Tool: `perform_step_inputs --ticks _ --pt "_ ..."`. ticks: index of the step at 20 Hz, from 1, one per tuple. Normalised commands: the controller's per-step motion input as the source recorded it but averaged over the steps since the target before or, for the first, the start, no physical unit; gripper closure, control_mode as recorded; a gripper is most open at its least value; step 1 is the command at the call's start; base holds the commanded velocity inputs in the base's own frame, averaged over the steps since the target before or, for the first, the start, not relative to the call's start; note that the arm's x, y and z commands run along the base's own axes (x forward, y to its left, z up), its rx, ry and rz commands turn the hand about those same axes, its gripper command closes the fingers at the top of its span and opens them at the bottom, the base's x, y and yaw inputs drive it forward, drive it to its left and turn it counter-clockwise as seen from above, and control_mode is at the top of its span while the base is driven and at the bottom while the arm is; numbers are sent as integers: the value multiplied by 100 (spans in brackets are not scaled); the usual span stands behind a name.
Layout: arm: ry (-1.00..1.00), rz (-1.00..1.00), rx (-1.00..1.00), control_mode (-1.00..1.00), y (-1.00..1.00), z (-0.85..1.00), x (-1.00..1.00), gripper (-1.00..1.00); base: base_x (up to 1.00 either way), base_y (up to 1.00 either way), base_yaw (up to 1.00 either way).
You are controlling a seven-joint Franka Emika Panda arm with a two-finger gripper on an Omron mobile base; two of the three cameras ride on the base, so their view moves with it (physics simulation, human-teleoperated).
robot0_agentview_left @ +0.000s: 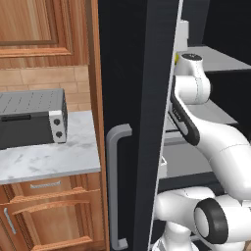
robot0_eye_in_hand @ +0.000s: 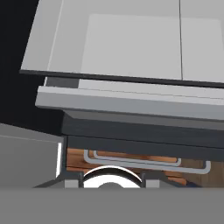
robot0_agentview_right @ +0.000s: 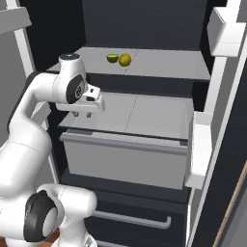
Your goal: Pick lemon from the fridge and place it on the plate on the counter.
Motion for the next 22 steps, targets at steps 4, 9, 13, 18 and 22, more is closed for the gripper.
perform_step_inputs --ticks 4,9,13,18,22 --pt "-3 0 0 -100 2 25 0 -100 0 0 0" --pt "-15 0 0 -100 0 65 0 -100 0 0 0" --pt "-9 0 0 -100 0 86 0 -100 0 0 0" --pt "-12 0 0 -100 -20 70 0 -100 0 0 0" --pt "-15 0 0 -100 -42 57 0 -100 0 0 0"
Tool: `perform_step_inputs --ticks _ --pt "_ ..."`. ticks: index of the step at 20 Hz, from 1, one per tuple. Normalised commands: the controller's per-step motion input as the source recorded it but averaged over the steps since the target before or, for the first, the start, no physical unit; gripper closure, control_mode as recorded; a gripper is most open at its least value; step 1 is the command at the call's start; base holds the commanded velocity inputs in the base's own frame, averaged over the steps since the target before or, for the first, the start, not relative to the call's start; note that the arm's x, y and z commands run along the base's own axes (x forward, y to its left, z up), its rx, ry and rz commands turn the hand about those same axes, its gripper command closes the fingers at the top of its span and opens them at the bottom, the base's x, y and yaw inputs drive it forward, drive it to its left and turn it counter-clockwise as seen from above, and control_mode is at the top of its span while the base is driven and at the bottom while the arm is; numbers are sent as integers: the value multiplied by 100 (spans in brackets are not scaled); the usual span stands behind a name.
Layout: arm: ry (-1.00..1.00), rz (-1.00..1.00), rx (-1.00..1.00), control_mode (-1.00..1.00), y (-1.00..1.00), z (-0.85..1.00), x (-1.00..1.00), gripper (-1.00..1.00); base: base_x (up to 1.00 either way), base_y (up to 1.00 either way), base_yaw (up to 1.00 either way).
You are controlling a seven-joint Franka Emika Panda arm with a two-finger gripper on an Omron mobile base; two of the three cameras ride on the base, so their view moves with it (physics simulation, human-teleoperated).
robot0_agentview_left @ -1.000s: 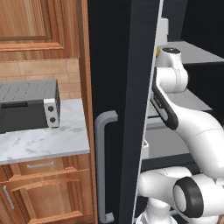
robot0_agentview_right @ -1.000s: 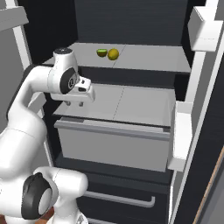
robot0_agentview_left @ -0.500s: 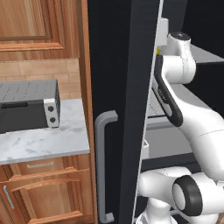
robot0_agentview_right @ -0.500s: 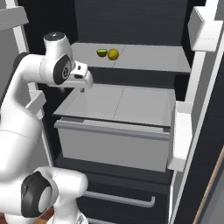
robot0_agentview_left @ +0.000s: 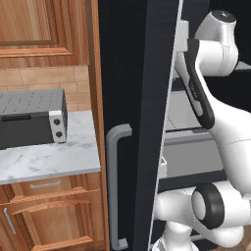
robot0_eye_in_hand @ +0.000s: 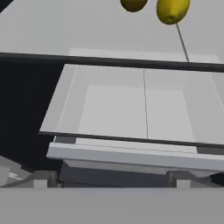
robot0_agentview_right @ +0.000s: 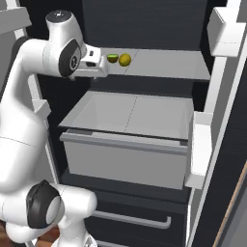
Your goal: Pick lemon from the fridge and place it on the plate on the counter.
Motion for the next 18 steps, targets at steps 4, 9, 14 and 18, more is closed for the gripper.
perform_step_inputs --ticks 4,9,14,18 --pt "-13 0 0 -100 -21 47 4 -100 0 0 0" --pt "-16 0 0 -100 0 31 23 -100 0 0 0" --pt "-21 0 0 -100 -2 6 20 -100 0 0 0" --pt "-27 0 0 -100 0 -9 4 -100 0 0 0"
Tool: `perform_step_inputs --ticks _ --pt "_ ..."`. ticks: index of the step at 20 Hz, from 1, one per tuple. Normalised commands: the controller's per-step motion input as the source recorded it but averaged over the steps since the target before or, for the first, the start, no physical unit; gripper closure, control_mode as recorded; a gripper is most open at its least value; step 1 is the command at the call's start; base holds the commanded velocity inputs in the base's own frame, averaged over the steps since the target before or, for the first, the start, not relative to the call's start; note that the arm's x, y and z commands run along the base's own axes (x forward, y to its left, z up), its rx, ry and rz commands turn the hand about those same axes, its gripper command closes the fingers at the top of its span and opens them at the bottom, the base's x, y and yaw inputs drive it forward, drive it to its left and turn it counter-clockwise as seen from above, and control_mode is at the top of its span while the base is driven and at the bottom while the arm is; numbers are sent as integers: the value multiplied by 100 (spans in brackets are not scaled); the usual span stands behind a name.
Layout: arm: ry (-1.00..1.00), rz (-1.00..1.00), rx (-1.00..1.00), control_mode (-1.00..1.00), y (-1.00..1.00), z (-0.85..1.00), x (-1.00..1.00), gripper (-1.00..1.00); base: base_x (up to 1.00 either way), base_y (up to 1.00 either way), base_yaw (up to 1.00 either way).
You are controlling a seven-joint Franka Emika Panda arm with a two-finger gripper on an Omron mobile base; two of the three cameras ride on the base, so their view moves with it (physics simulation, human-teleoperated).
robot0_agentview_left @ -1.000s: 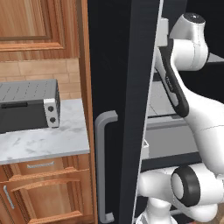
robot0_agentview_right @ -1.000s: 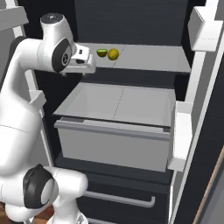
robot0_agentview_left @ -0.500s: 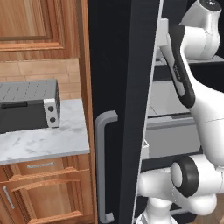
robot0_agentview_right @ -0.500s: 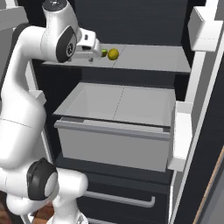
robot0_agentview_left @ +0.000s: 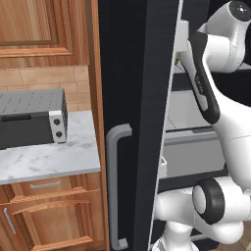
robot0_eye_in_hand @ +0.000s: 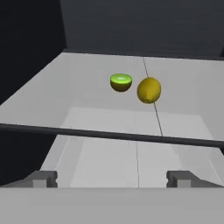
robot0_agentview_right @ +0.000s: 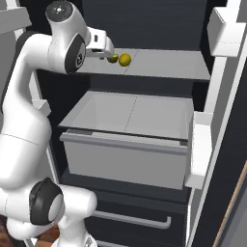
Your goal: Pick lemon from the fridge and place it on the plate on the counter.
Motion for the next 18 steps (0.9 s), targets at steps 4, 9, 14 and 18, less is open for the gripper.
perform_step_inputs --ticks 4,9,14,18 --pt "-30 0 0 -100 0 -16 0 -100 0 0 0" --pt "-18 -1 0 -100 -3 -4 0 -100 0 0 0" --pt "-7 -1 0 -100 -9 0 0 -100 0 0 0" --pt "-1 0 0 -100 -7 0 0 -100 0 0 0"
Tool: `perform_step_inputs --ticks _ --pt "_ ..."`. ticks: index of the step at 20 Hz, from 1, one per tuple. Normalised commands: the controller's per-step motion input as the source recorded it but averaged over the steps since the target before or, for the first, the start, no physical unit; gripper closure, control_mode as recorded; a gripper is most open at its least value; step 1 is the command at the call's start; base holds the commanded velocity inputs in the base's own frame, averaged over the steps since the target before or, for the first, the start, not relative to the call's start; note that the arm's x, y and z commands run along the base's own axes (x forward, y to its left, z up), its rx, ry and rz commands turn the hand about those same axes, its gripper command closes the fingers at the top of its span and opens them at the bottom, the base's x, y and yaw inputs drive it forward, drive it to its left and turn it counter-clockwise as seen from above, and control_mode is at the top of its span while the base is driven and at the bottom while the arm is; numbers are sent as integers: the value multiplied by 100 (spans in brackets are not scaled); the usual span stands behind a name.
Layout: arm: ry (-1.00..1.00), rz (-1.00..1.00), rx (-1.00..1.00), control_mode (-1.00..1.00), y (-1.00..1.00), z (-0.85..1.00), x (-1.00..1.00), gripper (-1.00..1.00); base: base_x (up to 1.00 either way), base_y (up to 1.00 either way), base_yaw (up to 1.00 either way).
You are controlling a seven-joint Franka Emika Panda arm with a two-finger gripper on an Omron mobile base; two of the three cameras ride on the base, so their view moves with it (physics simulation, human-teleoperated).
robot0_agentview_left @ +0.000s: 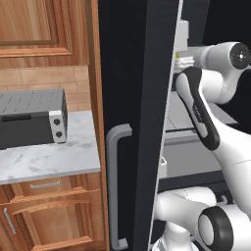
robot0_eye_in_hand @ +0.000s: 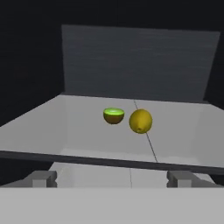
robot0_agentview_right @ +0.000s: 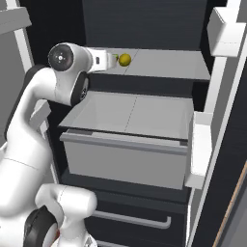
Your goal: Pick lemon from the fridge and place it on the plate on the counter.
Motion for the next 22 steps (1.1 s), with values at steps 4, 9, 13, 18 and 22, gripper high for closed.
perform_step_inputs --ticks 4,9,13,18,22 --pt "0 0 0 -100 -8 2 3 -100 0 0 0" --pt "0 0 0 -100 -3 1 14 -100 0 0 0" --pt "0 0 2 -100 -3 0 14 -100 0 0 0" --pt "0 0 3 -100 -8 0 25 -100 0 0 0" --pt "2 0 5 -100 -18 0 37 -100 0 0 0"
